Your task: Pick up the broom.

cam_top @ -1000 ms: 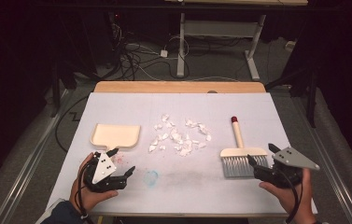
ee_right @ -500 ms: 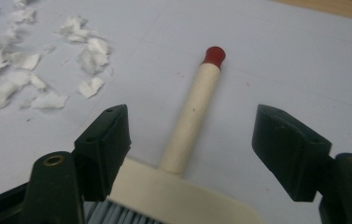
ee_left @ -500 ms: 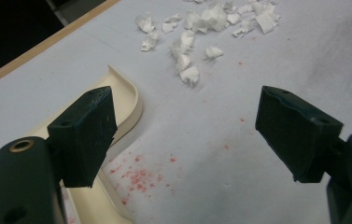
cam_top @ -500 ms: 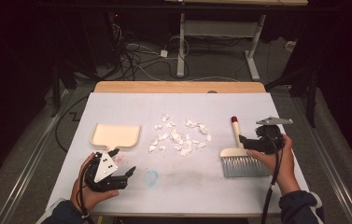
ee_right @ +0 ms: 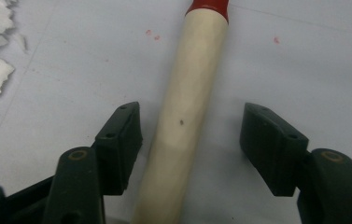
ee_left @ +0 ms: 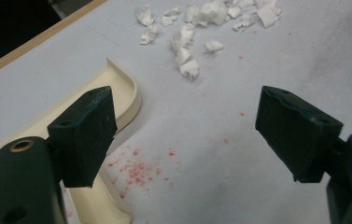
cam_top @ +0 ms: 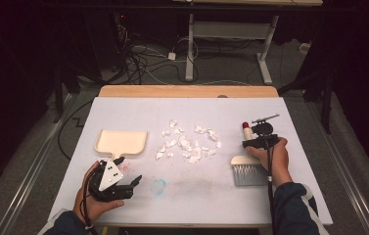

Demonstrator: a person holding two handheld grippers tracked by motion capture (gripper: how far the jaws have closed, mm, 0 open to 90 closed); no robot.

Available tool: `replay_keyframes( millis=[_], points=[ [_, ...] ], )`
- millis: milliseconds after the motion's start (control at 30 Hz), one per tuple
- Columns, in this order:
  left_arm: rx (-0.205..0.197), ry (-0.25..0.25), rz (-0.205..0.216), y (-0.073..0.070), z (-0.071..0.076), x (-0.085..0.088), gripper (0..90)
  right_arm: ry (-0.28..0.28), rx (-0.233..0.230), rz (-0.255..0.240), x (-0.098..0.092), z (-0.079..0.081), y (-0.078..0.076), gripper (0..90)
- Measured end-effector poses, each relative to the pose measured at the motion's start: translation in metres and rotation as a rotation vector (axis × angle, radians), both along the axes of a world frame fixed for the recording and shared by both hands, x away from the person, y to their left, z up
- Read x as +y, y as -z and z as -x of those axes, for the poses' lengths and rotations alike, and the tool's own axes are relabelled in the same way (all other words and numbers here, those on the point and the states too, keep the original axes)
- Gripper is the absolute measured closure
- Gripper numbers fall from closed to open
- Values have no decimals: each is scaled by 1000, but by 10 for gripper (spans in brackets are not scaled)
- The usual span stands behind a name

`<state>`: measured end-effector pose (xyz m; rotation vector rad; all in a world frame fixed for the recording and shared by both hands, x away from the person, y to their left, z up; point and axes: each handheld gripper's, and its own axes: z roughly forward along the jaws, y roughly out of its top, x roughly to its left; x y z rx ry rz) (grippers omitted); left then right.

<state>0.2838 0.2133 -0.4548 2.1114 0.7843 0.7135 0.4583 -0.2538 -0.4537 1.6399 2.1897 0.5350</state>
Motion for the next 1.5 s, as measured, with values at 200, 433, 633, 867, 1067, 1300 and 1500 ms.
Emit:
replay_keyframes(
  millis=[200,433,633,867,1067,1300,1500],
  points=[
    [9,4,-5,0,1,-2,196,3,8,-18,7,1,-2,650],
    [36,18,-12,2,1,-4,196,27,23,-17,8,-3,-3,691],
    [42,20,-11,2,1,-5,196,16,17,-15,8,-3,-3,707],
    [42,16,-5,1,1,-5,198,-6,-55,-62,2,5,-5,708],
    [37,26,31,-5,0,-8,203,-35,-198,-121,-7,29,-22,710],
    [70,137,173,-27,-10,-48,224,-112,-362,-184,-9,67,-49,710],
    [101,305,270,-49,-18,-127,236,-172,-470,-210,0,97,-68,709]
  ],
)
